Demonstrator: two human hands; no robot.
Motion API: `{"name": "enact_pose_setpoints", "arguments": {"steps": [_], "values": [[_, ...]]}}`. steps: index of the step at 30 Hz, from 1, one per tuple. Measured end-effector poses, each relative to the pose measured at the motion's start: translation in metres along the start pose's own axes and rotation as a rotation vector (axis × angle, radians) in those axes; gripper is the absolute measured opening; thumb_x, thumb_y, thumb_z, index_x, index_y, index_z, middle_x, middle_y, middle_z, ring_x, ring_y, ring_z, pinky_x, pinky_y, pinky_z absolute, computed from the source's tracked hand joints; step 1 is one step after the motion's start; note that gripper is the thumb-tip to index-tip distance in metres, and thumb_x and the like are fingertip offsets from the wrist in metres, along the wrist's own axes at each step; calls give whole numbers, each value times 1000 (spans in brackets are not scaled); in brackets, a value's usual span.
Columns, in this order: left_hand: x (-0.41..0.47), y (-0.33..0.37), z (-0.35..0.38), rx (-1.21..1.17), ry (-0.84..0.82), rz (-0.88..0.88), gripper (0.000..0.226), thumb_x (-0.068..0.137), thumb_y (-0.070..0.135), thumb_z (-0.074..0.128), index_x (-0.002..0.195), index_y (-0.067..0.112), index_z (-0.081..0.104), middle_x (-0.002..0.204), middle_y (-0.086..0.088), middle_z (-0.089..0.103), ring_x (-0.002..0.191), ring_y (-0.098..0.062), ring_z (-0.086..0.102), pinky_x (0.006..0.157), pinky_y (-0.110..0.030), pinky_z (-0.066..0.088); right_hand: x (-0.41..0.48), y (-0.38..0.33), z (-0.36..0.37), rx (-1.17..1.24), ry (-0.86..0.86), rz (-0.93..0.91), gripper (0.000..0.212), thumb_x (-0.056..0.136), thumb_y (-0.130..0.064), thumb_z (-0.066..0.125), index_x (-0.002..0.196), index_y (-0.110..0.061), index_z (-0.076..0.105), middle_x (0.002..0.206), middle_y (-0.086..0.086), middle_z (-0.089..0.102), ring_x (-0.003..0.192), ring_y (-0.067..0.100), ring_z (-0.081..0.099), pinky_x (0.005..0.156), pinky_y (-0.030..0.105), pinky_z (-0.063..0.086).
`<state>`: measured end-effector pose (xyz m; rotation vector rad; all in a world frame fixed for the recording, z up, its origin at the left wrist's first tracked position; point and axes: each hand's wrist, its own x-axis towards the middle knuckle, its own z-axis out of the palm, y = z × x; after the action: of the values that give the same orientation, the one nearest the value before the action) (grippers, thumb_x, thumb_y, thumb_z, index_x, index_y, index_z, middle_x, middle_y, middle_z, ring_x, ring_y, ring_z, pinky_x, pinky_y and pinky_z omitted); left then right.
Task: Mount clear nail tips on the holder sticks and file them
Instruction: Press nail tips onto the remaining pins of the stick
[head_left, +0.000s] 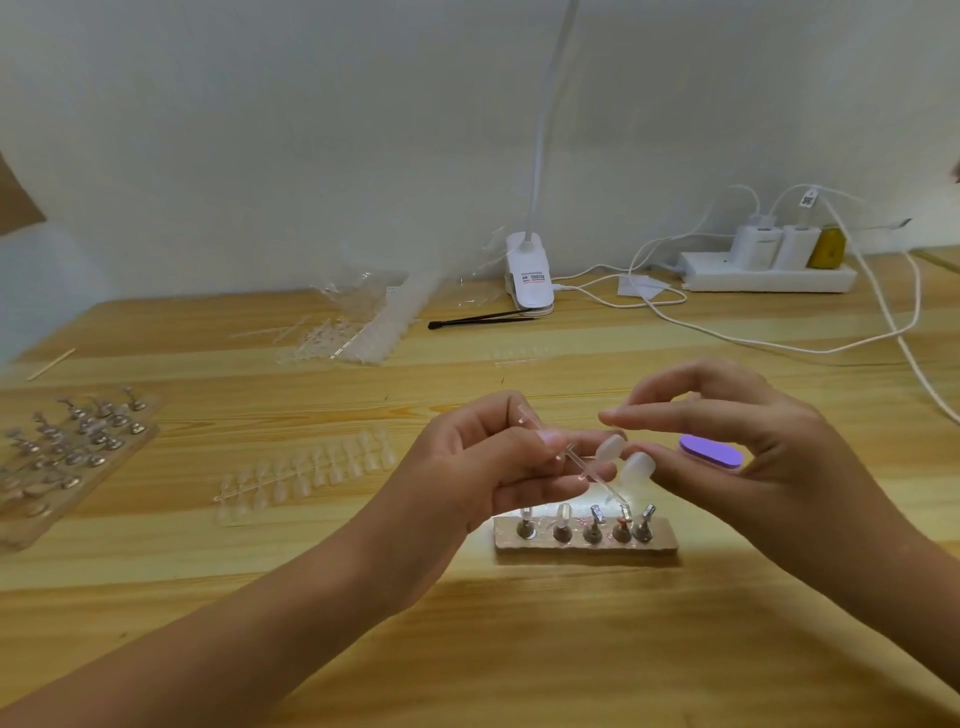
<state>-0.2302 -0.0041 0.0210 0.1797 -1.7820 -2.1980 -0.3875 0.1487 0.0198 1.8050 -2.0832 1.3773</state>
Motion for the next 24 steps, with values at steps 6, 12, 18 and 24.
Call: {"name": "enact_pose_setpoints", "arguments": {"steps": [6,12,18,24], "values": [[2,-3,-3,-43,2,-15,12,77,23,69,67,22,63,94,-17,75,80,-20,73,67,-21,55,0,-1,0,18,-58,5,24,77,-53,68,99,-44,71,103,-20,61,103,9,60,73,29,48],[6,-7,-11,34,132,47,18,79,21,66,62,27,63,90,-10,75,65,-10,64,59,-17,51,0,2,-2,32,-70,-1,21,79,-53,66,95,-42,75,100,-19,64,104,11,60,73,26,48],[11,-9,-24,-50,367,139,9,80,22,62,76,14,63,73,-1,69,62,-7,57,59,-17,51,-2,10,0,-162,-260,-100,26,85,-49,64,99,-32,77,99,-19,62,101,6,55,84,21,45],[7,-13,-18,29,307,130,25,82,22,62,59,30,66,74,0,70,63,-7,59,62,-16,51,-4,9,3,-221,-293,-140,29,87,-46,60,99,-27,78,98,-14,63,99,1,50,80,25,45]]}}
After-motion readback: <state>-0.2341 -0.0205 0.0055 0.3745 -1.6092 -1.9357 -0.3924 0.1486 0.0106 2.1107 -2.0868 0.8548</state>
